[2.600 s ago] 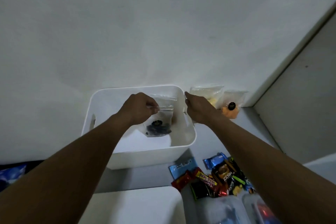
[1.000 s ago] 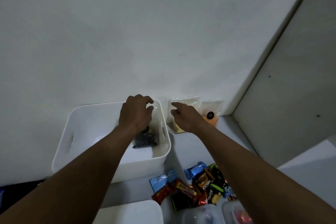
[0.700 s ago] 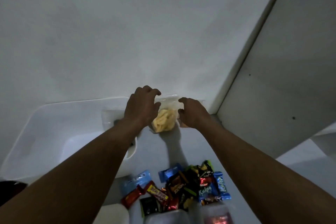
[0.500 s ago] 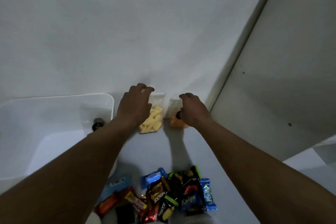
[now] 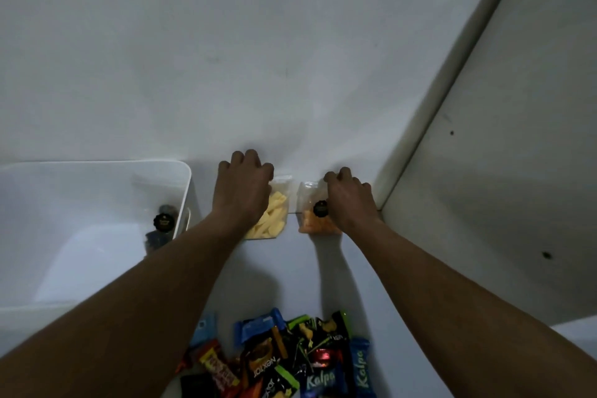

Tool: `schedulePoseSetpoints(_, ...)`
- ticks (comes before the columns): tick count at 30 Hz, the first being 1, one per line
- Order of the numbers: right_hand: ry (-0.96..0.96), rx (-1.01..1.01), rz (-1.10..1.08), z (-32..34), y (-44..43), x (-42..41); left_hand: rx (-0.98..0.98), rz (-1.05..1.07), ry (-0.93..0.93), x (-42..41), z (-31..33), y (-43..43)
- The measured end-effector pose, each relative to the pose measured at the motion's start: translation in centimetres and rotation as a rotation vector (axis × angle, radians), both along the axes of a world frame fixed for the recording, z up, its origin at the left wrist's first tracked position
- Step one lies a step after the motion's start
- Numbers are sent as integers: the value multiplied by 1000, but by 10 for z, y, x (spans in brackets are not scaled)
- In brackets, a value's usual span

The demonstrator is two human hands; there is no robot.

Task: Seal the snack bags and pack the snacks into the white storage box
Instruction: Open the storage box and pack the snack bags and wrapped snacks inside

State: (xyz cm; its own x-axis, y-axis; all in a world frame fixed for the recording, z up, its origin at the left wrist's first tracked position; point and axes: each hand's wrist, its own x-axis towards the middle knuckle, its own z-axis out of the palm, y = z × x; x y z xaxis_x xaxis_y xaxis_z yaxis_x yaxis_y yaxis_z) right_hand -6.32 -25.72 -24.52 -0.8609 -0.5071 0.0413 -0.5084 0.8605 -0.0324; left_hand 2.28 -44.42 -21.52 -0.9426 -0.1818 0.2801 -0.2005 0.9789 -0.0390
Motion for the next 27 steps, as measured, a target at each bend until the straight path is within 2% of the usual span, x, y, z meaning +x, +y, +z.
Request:
schedulePoseSetpoints(8,172,60,27,0,-2,-6,13,-66,12,-4,-2,0)
schedulePoseSetpoints(14,89,49,36,29,4,9,223,-100,-34,3,11,-2)
schedulePoseSetpoints(18,49,14,-8,66,8,21,318,-115,26,13,53,-5)
schedulePoseSetpoints(27,54,-234,-72,193,-5,72,434,-171,131,71,178,-41)
